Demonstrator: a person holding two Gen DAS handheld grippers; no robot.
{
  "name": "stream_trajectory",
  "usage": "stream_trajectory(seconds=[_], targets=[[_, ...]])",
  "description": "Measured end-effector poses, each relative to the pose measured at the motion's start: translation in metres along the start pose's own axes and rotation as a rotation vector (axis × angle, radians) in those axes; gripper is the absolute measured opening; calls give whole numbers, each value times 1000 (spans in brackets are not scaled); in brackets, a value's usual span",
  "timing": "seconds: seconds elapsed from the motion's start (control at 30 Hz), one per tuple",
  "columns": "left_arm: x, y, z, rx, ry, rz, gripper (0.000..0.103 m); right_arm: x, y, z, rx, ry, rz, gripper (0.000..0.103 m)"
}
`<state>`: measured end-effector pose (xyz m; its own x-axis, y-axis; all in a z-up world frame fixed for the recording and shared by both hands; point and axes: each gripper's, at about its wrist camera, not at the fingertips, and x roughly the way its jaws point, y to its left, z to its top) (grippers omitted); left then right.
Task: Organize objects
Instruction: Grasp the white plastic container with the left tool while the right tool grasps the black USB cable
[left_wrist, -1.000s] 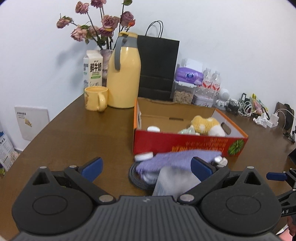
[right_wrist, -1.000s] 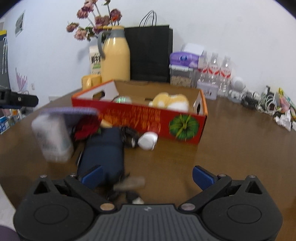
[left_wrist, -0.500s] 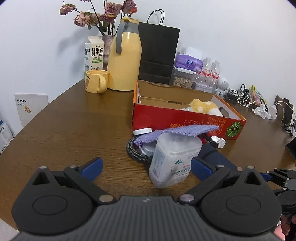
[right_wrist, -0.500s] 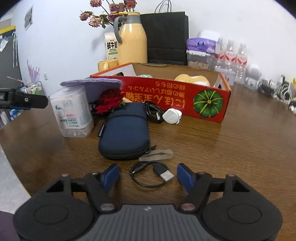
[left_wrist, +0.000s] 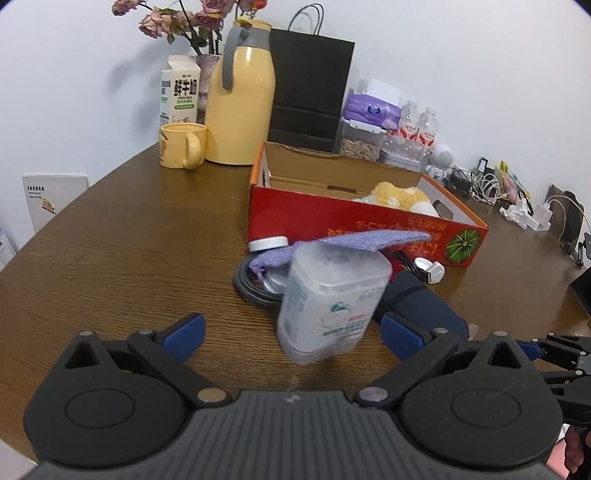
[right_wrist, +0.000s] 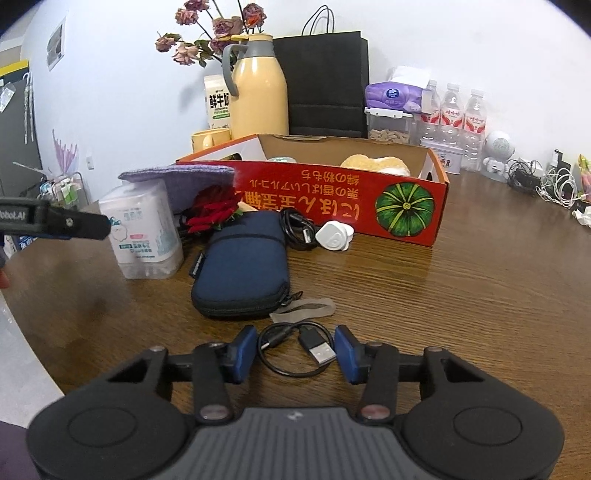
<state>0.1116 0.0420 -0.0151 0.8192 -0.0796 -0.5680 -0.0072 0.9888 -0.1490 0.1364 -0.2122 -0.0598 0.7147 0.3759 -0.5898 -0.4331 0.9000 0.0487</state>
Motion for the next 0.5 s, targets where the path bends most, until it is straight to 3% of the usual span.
stream_trajectory(seconds=[0.23,0.5], targets=[[17,-20,-6,6,17,-1,103,-7,-9,3,11,-33,-14,45],[38,-33,-4,-71,-41,117,103,-6,-19,8,17,-55,-15,45]])
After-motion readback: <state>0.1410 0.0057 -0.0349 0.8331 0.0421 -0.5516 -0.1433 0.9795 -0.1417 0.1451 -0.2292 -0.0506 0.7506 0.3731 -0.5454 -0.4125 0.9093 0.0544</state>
